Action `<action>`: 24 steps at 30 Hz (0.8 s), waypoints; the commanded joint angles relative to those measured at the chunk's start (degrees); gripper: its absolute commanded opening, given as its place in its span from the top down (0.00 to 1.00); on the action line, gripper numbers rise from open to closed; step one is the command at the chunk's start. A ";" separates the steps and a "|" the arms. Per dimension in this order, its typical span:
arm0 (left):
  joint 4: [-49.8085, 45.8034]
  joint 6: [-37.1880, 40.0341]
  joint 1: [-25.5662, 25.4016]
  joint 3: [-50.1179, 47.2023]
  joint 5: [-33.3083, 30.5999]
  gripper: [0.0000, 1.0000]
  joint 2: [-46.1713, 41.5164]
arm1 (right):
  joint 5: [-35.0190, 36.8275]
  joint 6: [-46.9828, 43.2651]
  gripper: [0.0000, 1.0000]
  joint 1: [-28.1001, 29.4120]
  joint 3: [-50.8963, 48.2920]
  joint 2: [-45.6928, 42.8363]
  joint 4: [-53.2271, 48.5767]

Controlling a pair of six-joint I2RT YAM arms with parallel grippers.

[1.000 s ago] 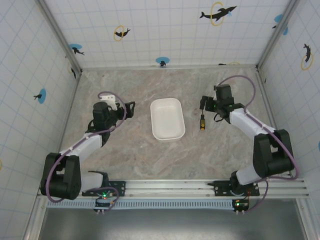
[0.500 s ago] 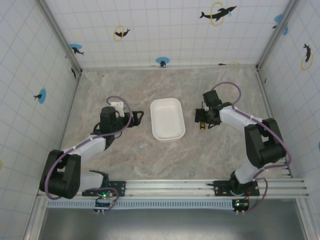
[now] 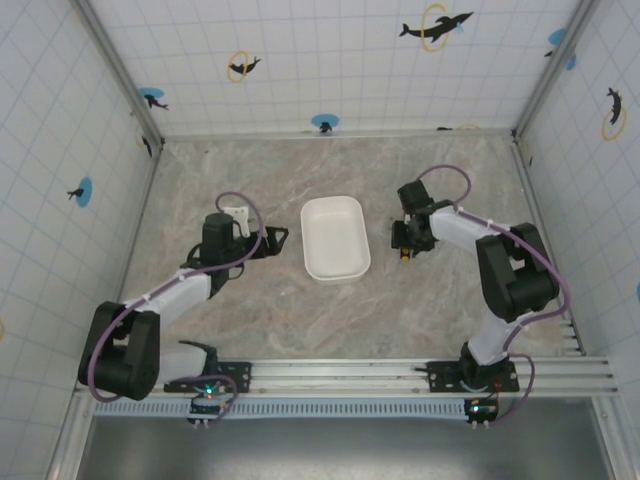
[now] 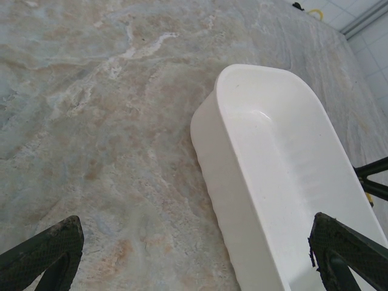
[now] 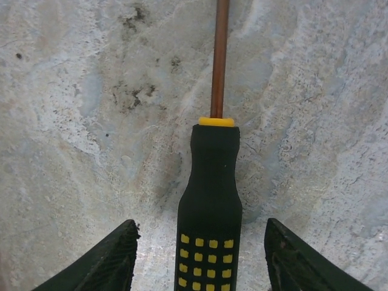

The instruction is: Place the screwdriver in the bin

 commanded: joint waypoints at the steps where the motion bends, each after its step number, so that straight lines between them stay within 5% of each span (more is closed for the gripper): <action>1: -3.05 -0.74 -0.40 1.85 0.03 0.02 -1.28 | 0.58 -0.34 0.45 0.24 2.06 1.15 -1.86; 6: -4.22 -0.45 -0.45 2.36 -0.22 0.02 -1.58 | 0.18 -0.56 0.50 0.33 2.10 1.89 -1.85; 20: -5.88 -0.36 -0.45 2.77 -0.25 0.02 -2.59 | -3.19 -1.57 0.91 -0.99 3.15 2.82 -2.36; 24: -5.61 -0.19 -0.40 3.85 4.04 0.02 -2.07 | -5.74 -2.77 1.00 -2.73 6.02 0.09 -4.39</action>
